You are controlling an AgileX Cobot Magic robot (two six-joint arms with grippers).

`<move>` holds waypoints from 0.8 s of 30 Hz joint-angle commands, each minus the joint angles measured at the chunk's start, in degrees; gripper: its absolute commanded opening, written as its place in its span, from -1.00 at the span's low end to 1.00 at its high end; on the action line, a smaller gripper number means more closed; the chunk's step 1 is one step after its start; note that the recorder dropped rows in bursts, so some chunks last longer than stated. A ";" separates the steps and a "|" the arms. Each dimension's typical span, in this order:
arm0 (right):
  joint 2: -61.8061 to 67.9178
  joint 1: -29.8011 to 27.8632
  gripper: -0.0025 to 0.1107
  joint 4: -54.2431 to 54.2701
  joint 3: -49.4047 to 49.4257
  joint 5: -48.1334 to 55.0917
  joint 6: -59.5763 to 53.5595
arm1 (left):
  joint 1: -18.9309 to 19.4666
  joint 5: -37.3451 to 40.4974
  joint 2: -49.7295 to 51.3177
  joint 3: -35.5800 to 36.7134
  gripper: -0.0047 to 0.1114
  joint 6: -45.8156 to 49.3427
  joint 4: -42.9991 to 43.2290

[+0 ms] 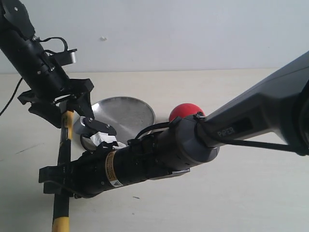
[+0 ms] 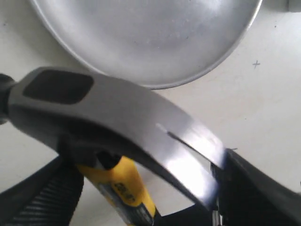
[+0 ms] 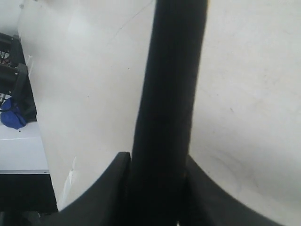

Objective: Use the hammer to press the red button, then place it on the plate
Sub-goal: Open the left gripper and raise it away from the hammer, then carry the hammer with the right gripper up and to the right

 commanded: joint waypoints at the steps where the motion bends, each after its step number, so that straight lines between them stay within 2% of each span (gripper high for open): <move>1: -1.40 0.18 -0.96 -0.43 -0.32 -1.39 -2.60 | 0.48 -0.44 -3.91 -0.55 0.37 0.39 2.12; 9: -2.60 0.18 -0.96 0.86 -0.32 0.35 -3.37 | 3.68 -0.44 -10.78 -0.55 0.36 -0.64 2.54; 14: -5.91 0.18 -0.96 -0.98 -0.32 2.81 -3.73 | 5.77 -0.44 -16.18 -0.55 0.36 -0.78 5.76; 21: -13.39 0.18 -0.96 -7.18 0.46 13.28 -0.74 | 6.80 -0.44 -25.06 -0.55 0.36 -0.68 11.35; 24: -17.06 0.18 -0.96 -15.43 1.03 16.03 6.01 | 6.80 -0.44 -28.66 -0.55 0.36 -0.68 12.75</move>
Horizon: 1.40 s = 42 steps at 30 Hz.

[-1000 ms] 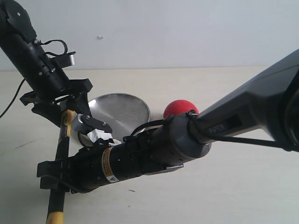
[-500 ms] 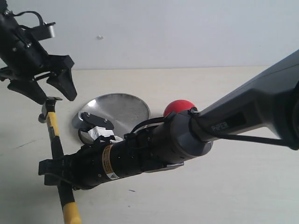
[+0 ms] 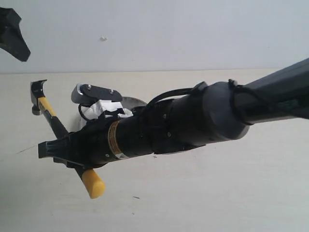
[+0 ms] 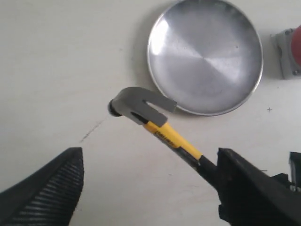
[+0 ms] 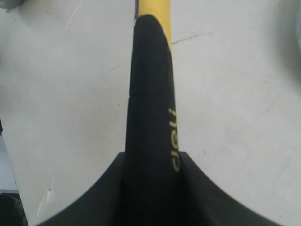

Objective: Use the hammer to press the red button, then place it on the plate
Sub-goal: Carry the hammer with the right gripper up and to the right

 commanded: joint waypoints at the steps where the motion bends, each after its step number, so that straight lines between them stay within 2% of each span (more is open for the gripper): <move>1: -6.61 0.08 -0.96 -11.33 0.86 2.50 7.47 | 0.10 -0.21 -5.87 -0.46 0.36 -0.28 1.94; 4: -10.86 0.08 -0.96 -18.31 2.73 5.25 13.53 | -0.02 -0.21 -9.46 -0.46 0.34 -0.41 2.19; 6: -14.13 0.08 -0.96 -22.27 4.82 7.41 16.83 | -0.02 -0.21 -11.81 -0.46 0.14 -1.98 3.67; 8: -18.07 0.08 -0.96 -25.83 7.25 9.22 19.45 | -0.02 -0.21 -14.08 -0.46 -0.34 -3.77 6.15; 10: -22.49 0.08 -0.96 -27.35 10.45 11.45 20.49 | -0.02 -0.21 -16.38 0.49 -0.93 -4.42 6.30; 14: -30.75 0.08 -0.96 -27.92 17.12 15.50 21.04 | -0.02 -0.21 -23.39 6.41 -0.88 -4.56 1.78; 19: -41.72 0.08 -0.96 -27.80 24.87 19.50 21.04 | -0.02 -19.23 -37.31 20.58 -0.88 -5.21 -6.19; 21: -45.22 0.08 -0.96 -27.80 27.34 20.68 21.04 | -0.02 -26.72 -44.10 27.93 -0.88 -5.21 -10.48; 25: -50.65 0.08 -0.96 -27.80 32.31 22.74 20.80 | -0.02 -35.59 -56.46 41.50 -0.88 -4.98 -16.01; 26: -52.18 0.08 -0.96 -27.80 34.27 22.74 19.68 | -0.02 -38.28 -62.81 47.92 -0.88 -4.98 -16.19; 29: -53.59 0.08 -0.96 -27.80 36.73 22.87 19.43 | -0.02 -41.13 -76.08 60.58 -0.88 -5.32 -14.72; 31: -53.96 0.08 -0.96 -27.80 37.09 22.87 19.14 | -0.02 -41.02 -81.98 66.21 -0.88 -5.92 -14.98; 33: -54.05 0.08 -0.96 -27.80 37.50 23.04 18.34 | -0.02 -42.01 -86.34 70.50 -0.88 -8.22 -16.17; 36: -54.05 0.08 -0.96 -27.80 38.19 23.78 17.93 | -0.02 -43.84 -90.80 71.50 -0.88 -7.98 -18.06; 40: -54.08 0.08 -0.96 -27.80 38.85 25.41 17.26 | -0.02 -43.30 -90.80 72.04 -0.88 -7.54 -20.84; 42: -54.08 0.08 -0.96 -27.80 38.85 25.41 17.15 | 0.10 -45.93 -90.80 73.84 -0.88 -7.33 -20.17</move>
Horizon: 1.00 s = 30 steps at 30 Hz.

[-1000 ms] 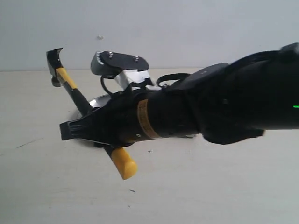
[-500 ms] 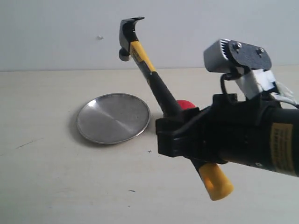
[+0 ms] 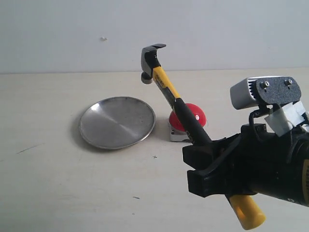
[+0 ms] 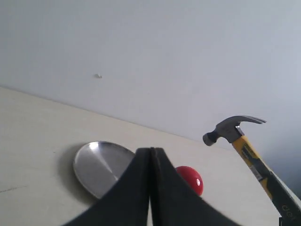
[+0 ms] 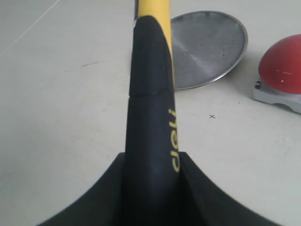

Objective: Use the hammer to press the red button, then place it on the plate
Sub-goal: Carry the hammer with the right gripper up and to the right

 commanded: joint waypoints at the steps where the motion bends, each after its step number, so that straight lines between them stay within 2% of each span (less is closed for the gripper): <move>1: -0.99 0.08 -0.96 -0.72 -0.47 1.42 -1.55 | 0.10 -5.84 -0.28 3.90 -0.88 0.34 -0.24; 3: -0.99 0.08 -0.96 -0.72 -0.47 1.32 -1.55 | 0.10 -13.28 -0.28 8.25 -0.88 0.34 0.47; 6: -0.99 0.08 -0.96 -0.62 -0.47 1.28 -1.65 | 0.10 -17.34 -0.28 12.34 -0.88 0.34 0.47; 13: -0.99 0.08 -0.96 -0.46 -0.69 8.42 -4.07 | 0.10 -14.00 -0.28 15.60 -0.88 -0.63 -0.75; 16: -0.99 0.08 -0.96 -0.34 -0.69 16.67 -4.16 | 0.10 -11.94 -0.28 15.60 -0.88 -0.77 -5.77; 19: -0.99 0.08 -0.96 2.19 -0.84 26.08 -8.41 | 0.10 -11.94 -0.28 15.60 -0.88 -0.40 -5.93; 22: -0.99 0.08 -0.96 8.06 -2.95 32.57 -19.03 | 0.10 -11.36 -0.28 15.60 -0.88 -0.28 -5.93; 26: -0.99 -4.20 -0.96 31.24 -10.77 36.48 -48.89 | 0.10 -6.18 -0.28 15.60 -0.88 -0.28 -5.93; 27: -0.99 -6.75 -0.96 39.96 -13.08 37.43 -59.84 | 0.10 -5.25 -0.28 15.60 -0.88 -0.28 -5.93; 30: -1.09 -13.22 -0.96 60.28 -15.56 39.22 -77.91 | 0.10 -5.25 -0.28 15.60 -0.88 -0.28 -5.93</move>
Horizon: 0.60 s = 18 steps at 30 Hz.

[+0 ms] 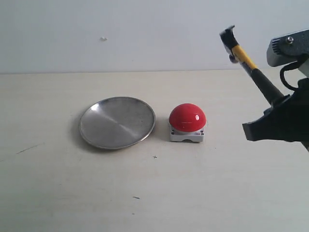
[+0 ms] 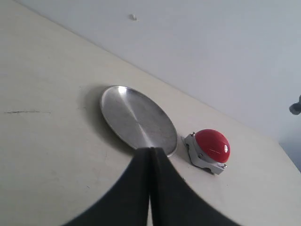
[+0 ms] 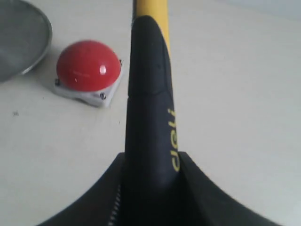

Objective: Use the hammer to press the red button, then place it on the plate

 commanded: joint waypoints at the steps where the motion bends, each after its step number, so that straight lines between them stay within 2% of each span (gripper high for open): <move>1: -1.21 -6.56 -0.96 18.17 -2.62 1.03 -17.53 | 0.10 0.48 -0.28 0.09 -0.88 0.19 -0.46; 5: -4.78 -7.55 -0.96 27.48 2.59 -11.46 -15.87 | 0.10 0.48 -0.28 0.09 -0.88 0.19 -0.46; 8: -5.18 -7.44 -0.96 32.23 5.62 -15.51 -16.25 | 0.10 0.48 -0.28 0.09 -0.88 0.19 -0.46; 18: 1.82 -7.44 -0.96 33.39 8.13 -26.22 -17.76 | 0.10 0.48 -0.28 0.09 -0.88 0.19 -0.46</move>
